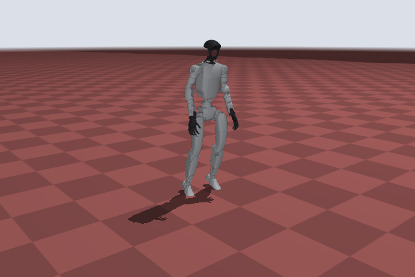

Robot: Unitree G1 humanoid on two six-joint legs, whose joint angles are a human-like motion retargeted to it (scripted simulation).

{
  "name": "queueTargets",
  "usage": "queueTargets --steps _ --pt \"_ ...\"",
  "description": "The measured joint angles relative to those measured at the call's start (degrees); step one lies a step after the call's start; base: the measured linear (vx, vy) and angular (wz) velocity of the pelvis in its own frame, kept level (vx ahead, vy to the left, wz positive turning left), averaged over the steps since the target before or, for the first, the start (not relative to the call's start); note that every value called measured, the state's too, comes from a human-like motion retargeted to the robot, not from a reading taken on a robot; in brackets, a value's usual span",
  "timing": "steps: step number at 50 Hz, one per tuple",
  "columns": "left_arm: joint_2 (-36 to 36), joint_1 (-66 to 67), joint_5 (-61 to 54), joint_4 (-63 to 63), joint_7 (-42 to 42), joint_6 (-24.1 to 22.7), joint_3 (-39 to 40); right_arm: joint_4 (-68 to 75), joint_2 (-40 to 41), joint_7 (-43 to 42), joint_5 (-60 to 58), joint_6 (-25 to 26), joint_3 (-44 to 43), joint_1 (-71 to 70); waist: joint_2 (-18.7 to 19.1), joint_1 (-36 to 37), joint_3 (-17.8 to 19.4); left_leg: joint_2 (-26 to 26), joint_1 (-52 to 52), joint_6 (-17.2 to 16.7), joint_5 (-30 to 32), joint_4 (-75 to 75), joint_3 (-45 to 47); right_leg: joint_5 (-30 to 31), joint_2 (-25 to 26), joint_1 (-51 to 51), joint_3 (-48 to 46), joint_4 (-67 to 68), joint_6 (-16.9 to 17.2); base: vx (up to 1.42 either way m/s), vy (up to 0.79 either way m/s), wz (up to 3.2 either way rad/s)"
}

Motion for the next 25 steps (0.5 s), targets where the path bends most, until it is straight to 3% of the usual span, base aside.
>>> queueTargets --steps 2,3,7,13,15,17,18,20,22,23,25 --pt "0.32 2.95 1.41 -1.83 -3.22 -1.94 -0.54 -0.44 0.34 3.52 -2.26 -0.23 0.52 2.84 0.26 -0.46 -2.31 0.70 1.78 -2.78 11.04 -8.42 -0.07 10.80 0.22 1.95 -1.78 -8.52 1.85 0.13 0.00 0.17" --pt "0.37 3.78 1.95 -2.36 -4.32 -2.98 -0.90 -0.54 0.46 4.30 -2.47 -1.07 0.85 3.77 0.39 -0.89 -2.73 1.12 2.15 -3.61 11.86 -10.36 0.87 10.61 0.14 2.39 -2.80 -10.15 2.31 0.05 0.01 0.36" --pt "-0.25 2.47 2.68 -1.62 -4.52 -4.69 -2.76 1.29 0.43 3.92 -1.39 -2.60 2.37 3.83 0.44 -1.84 -0.74 0.90 3.03 -2.52 5.74 -12.49 2.98 5.31 0.33 3.54 0.14 -11.88 2.68 -0.02 0.04 0.44" --pt "-1.19 -1.57 5.67 0.02 -3.98 -3.32 -2.87 5.64 -0.02 4.07 -2.61 -0.88 2.45 0.68 1.11 -0.21 1.72 0.37 2.11 -3.01 9.55 -10.96 0.28 8.70 1.51 3.75 3.17 -10.83 3.05 0.00 0.01 0.04" --pt "-0.75 -2.89 6.26 -1.50 -3.43 -2.89 -3.41 5.63 -0.63 2.85 -0.69 -1.30 2.37 -0.91 1.32 0.09 3.30 -0.01 2.22 -1.97 2.46 -8.38 -0.88 -0.06 1.23 4.42 3.08 -8.34 1.62 -0.03 0.02 0.09" --pt "0.09 -5.75 7.06 -2.77 -3.21 -1.97 -3.27 6.38 -1.16 1.36 2.42 -1.39 2.23 -4.56 1.36 0.05 7.28 -0.82 1.49 1.26 -13.32 0.15 -0.74 -17.33 0.54 4.66 2.58 -0.78 -1.46 -0.12 0.04 0.21" --pt "0.50 -7.18 7.62 -2.98 -3.68 -1.26 -2.78 6.86 -1.27 1.07 3.72 -1.08 2.12 -6.48 1.36 -0.14 9.42 -1.02 -0.07 3.68 -20.65 6.71 0.04 -25.56 0.28 3.66 2.17 5.23 -4.12 -0.15 0.03 0.20" --pt "1.13 -9.01 8.06 -2.91 -4.83 0.30 -0.79 6.76 -1.17 0.52 5.15 -0.40 1.52 -9.33 1.11 -0.41 12.03 -0.73 -5.60 9.11 -29.67 20.88 1.49 -37.03 -0.10 -2.14 1.62 20.90 -10.45 -0.12 0.02 0.06" --pt "1.03 -7.34 4.79 -2.99 -2.97 0.09 0.93 3.86 -0.65 -1.19 4.96 -1.17 0.75 -8.23 0.03 -0.40 10.52 -0.78 -7.40 8.07 -27.77 21.59 2.35 -35.05 -1.04 -5.96 1.24 25.20 -8.75 0.05 -0.01 -0.09" --pt "0.78 -5.64 2.20 -2.96 -1.22 -0.71 1.41 1.75 -0.18 -1.98 4.31 -1.61 0.31 -6.46 -0.63 -0.50 8.49 -0.98 -6.69 5.66 -23.71 17.01 2.59 -30.43 -1.32 -6.28 1.19 22.18 -5.64 0.16 -0.04 -0.13" --pt "0.13 -1.13 -1.60 -3.28 0.40 -1.72 1.31 -1.71 0.48 -1.38 3.09 -1.32 0.03 -1.95 -0.60 -0.92 3.63 -0.47 -3.61 1.50 -9.78 3.84 2.10 -14.70 -0.10 -3.52 1.13 8.73 -0.71 0.19 -0.06 -0.03"
